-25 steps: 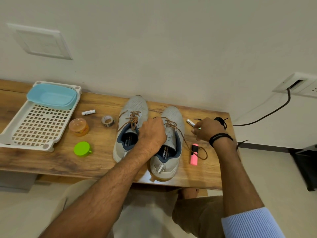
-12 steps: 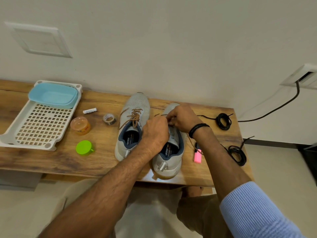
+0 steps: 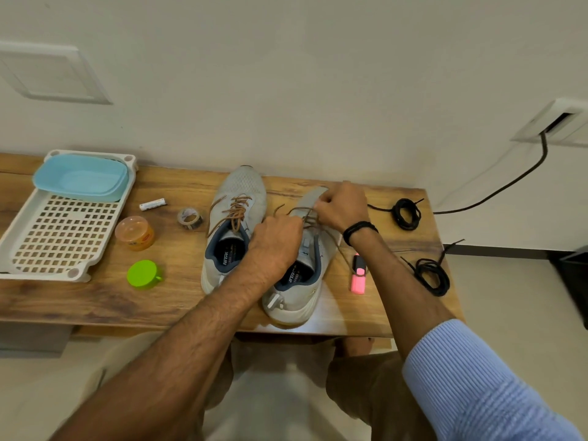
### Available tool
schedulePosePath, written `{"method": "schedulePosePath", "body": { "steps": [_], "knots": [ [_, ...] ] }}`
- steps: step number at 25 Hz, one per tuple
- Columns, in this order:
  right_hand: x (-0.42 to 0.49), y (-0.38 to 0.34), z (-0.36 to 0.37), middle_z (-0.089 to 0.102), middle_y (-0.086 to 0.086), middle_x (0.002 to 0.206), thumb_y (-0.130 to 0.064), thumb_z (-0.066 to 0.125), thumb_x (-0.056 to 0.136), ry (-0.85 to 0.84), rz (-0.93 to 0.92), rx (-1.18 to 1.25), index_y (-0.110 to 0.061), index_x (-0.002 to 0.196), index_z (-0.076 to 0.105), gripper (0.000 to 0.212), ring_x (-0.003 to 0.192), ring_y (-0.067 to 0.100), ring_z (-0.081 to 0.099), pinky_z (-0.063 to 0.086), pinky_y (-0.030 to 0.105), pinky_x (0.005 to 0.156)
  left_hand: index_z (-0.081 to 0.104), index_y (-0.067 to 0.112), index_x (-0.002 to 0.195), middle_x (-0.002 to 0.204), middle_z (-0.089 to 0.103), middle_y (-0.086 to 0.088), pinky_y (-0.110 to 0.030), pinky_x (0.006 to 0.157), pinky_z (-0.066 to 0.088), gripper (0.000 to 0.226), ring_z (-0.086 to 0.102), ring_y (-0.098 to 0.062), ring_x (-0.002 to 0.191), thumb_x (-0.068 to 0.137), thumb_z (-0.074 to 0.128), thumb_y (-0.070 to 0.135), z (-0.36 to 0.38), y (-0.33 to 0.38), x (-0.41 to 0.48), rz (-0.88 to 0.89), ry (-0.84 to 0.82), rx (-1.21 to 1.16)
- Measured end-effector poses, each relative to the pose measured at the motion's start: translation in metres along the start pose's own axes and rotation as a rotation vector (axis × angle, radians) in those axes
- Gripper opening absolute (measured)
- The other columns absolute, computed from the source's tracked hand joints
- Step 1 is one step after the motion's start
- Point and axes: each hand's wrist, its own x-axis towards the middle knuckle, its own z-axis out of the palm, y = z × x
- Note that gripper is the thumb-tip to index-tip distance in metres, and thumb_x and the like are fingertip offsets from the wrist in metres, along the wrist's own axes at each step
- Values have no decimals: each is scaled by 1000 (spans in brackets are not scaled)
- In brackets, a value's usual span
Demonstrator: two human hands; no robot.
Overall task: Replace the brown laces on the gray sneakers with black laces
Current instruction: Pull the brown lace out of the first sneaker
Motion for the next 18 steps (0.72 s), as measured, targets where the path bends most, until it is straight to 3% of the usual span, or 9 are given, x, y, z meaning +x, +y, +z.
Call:
{"method": "schedulePosePath", "body": {
  "steps": [2, 3, 4, 6, 8, 12, 14, 18],
  "knots": [
    [2, 6, -1, 71, 12, 66, -10, 62, 72, 72, 192, 163, -4, 62, 71, 15, 62, 23, 66, 55, 29, 57, 61, 8, 117, 118, 62, -16, -41, 84, 49, 26, 60, -34, 109, 94, 51, 2, 1, -1, 1, 3, -4, -25],
    [2, 5, -3, 74, 11, 77, -11, 65, 76, 57, 165, 165, -6, 73, 75, 12, 72, 23, 69, 59, 33, 70, 62, 8, 117, 117, 62, -16, -41, 83, 49, 25, 60, -34, 108, 94, 51, 3, 1, -1, 2, -1, -2, -48],
    [1, 3, -6, 74, 9, 93, -13, 68, 80, -8, 78, 116, -10, 89, 77, 13, 87, 23, 69, 57, 35, 84, 62, 8, 117, 116, 62, -16, -40, 82, 49, 25, 61, -34, 107, 94, 52, 4, 1, -1, 3, -11, -2, -72],
    [-2, -5, -12, 61, 7, 124, -18, 72, 83, -156, -160, -42, -24, 119, 69, 37, 117, 23, 54, 41, 35, 104, 62, 7, 114, 113, 63, -15, -37, 78, 47, 22, 62, -33, 105, 94, 53, 4, 1, -2, 3, -39, 3, -112],
    [-8, -11, -13, 48, 3, 134, -25, 73, 84, -235, -294, -182, -34, 118, 68, 35, 128, 26, 36, 35, 40, 107, 63, 6, 113, 111, 64, -15, -36, 77, 48, 20, 63, -32, 103, 94, 55, 4, -1, -2, 2, -51, 7, -132],
    [-11, -11, -4, 54, -3, 126, -31, 75, 81, -191, -294, -354, -31, 95, 75, 14, 131, 27, 31, 36, 48, 103, 61, 5, 113, 112, 64, -15, -37, 79, 49, 19, 62, -32, 104, 95, 55, 5, -2, 0, 1, -57, 18, -139],
    [-8, -10, -3, 61, -3, 116, -29, 72, 83, -44, -267, -377, -29, 90, 76, 8, 125, 26, 39, 35, 47, 102, 59, 4, 115, 117, 62, -17, -40, 83, 49, 21, 60, -34, 109, 95, 53, 4, 0, 2, -1, -56, 17, -132],
    [8, 7, -18, 75, -2, 91, -20, 71, 85, 388, 252, 400, -22, 81, 78, 8, 97, 19, 65, 45, 41, 100, 58, 3, 117, 121, 59, -19, -44, 88, 47, 22, 56, -39, 114, 97, 49, 6, 0, 4, -5, -85, 7, -196]
  ]
}}
